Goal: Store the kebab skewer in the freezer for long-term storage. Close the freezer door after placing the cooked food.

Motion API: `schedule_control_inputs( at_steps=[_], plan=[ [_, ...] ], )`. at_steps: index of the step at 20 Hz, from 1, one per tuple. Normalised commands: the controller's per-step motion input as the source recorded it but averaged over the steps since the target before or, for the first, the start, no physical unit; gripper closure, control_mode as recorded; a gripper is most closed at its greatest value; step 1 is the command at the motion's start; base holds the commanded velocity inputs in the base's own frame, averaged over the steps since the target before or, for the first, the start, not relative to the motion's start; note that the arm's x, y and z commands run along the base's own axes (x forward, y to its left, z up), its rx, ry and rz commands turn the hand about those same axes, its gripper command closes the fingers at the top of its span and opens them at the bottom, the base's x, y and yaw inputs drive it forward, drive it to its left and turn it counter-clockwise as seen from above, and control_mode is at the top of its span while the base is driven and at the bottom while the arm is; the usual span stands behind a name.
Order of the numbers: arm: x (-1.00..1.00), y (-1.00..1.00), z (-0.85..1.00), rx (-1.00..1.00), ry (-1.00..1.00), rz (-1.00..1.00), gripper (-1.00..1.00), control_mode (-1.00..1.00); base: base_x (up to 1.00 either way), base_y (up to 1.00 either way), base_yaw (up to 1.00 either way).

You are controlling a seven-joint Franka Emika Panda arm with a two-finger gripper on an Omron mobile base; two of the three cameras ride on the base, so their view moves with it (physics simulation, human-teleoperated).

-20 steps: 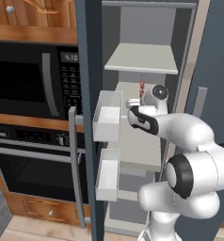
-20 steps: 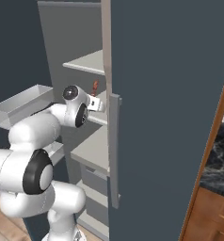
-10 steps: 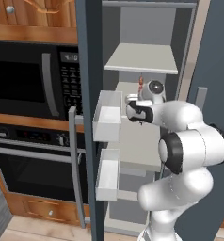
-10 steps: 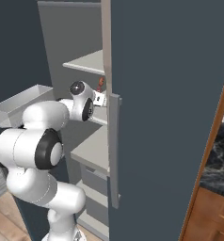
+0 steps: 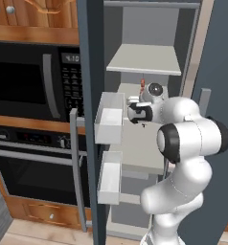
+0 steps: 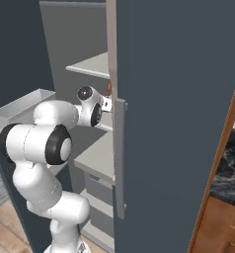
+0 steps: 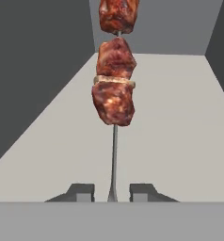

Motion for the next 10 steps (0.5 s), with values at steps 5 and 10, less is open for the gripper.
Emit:
schedule_control_inputs(
  at_steps=[5,10],
  plan=[
    [0.16,-0.03,-0.10,0.00,0.03,-0.01,1.00,-1.00,0.00,0.00,0.00],
    [0.17,0.00,-0.25,0.00,0.01,-0.06,1.00,-1.00,0.00,0.00,0.00]
  ],
)
